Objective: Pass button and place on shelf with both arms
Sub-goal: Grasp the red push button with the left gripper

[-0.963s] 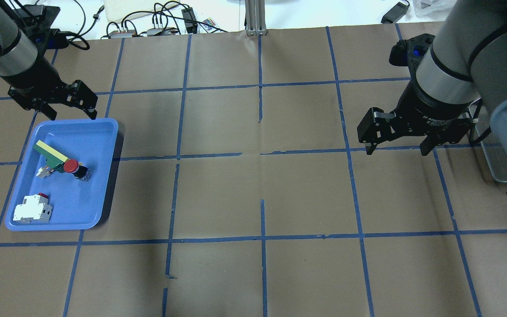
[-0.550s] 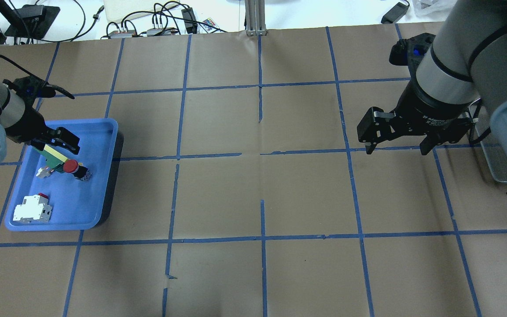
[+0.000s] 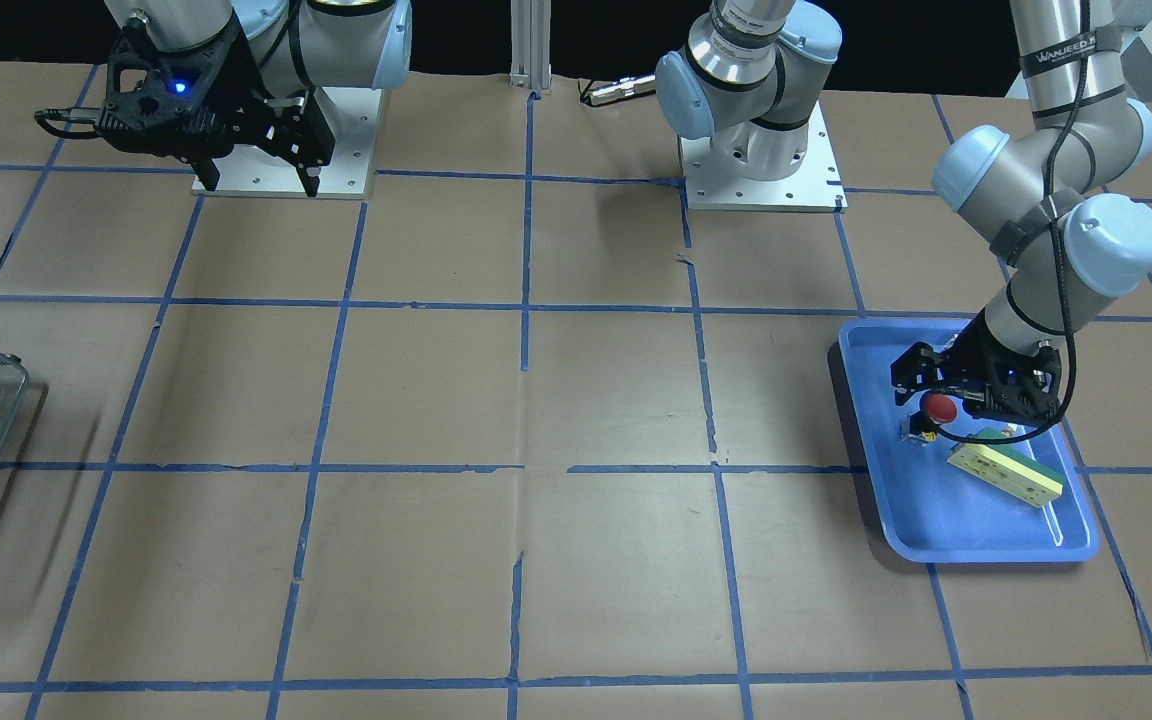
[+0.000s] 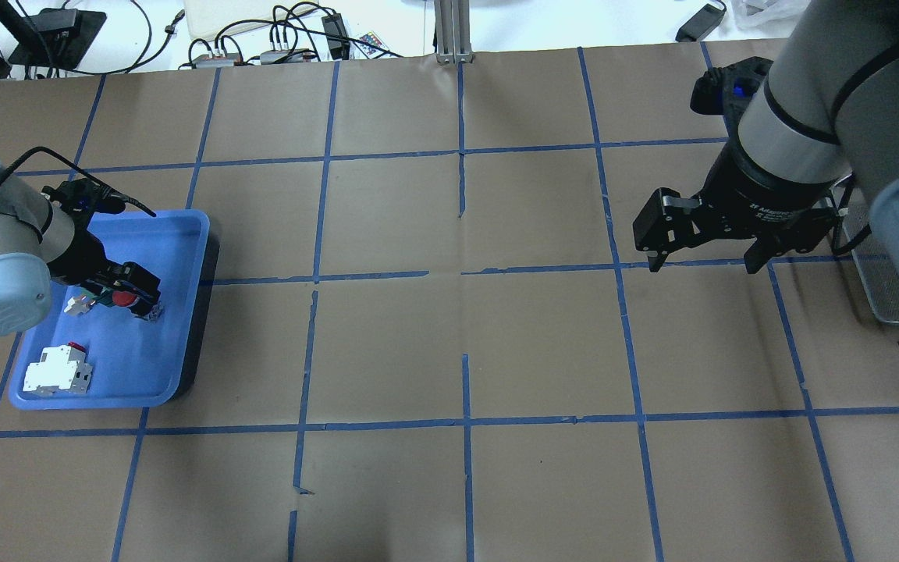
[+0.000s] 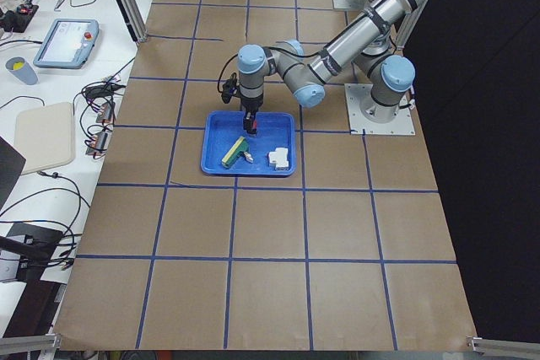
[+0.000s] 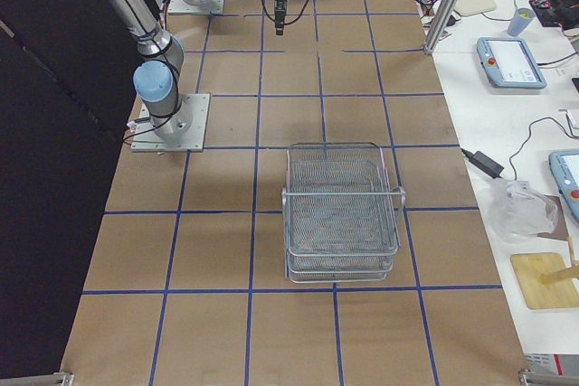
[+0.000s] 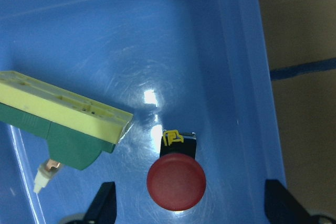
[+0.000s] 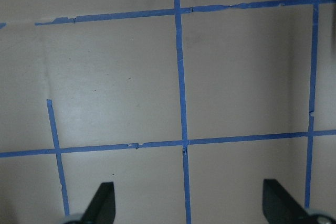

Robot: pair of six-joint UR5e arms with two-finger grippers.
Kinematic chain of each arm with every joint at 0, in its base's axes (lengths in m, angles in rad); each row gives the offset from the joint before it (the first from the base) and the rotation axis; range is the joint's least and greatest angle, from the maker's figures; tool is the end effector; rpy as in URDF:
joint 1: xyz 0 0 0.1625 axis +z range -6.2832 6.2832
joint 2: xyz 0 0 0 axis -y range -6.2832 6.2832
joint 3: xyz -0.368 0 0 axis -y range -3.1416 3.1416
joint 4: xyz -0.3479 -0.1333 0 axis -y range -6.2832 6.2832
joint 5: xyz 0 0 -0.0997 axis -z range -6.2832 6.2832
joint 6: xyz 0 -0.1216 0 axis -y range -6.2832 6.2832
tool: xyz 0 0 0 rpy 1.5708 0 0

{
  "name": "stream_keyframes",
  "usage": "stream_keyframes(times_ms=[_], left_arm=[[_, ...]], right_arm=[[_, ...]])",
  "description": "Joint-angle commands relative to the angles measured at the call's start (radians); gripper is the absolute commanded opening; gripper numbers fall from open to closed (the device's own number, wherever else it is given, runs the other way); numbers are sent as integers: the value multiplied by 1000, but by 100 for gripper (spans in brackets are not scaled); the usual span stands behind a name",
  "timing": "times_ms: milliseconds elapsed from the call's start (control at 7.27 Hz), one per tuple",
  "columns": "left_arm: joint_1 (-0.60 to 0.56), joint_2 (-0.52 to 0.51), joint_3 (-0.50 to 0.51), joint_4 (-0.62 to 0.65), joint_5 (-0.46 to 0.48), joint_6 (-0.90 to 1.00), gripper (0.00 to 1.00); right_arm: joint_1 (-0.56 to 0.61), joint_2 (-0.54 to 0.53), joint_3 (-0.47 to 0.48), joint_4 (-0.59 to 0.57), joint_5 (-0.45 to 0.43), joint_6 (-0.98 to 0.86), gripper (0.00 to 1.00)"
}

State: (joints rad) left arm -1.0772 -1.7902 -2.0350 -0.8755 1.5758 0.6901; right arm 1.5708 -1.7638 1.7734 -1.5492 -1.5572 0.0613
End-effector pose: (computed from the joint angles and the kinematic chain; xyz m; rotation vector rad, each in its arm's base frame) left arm 0.0968 -0.4600 0.1815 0.3071 3.1158 -0.0108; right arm 0.1350 -0.3732 0.3957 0.0962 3.1271 0.0494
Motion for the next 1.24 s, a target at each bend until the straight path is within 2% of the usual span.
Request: stream_keyframes(times_ms=[0,275,413,550,688,963,1101], left_arm=[[0,-21,-1,7,3,5,90],[0,-21,-1,9,6,5,56],[0,-21,1,9,6,5,34],[0,-20,2,9,6,3,19],[0,-9,7,7,10,2,11],[-26,31,39,-40,-3,-9,10],[-64,67,42,-83,-46,-17,10]], right_arm=[[0,0,0,0,0,0,100],[0,0,0,3,-1,0,100],[-1,1,1,-2,-1,-2,100],[0,0,1,0,-1,-2,100],[0,0,1,1,-1,0,100],[3,1,-2,-14,0,3,100],[5,-3,0,-20,-9,11,100]])
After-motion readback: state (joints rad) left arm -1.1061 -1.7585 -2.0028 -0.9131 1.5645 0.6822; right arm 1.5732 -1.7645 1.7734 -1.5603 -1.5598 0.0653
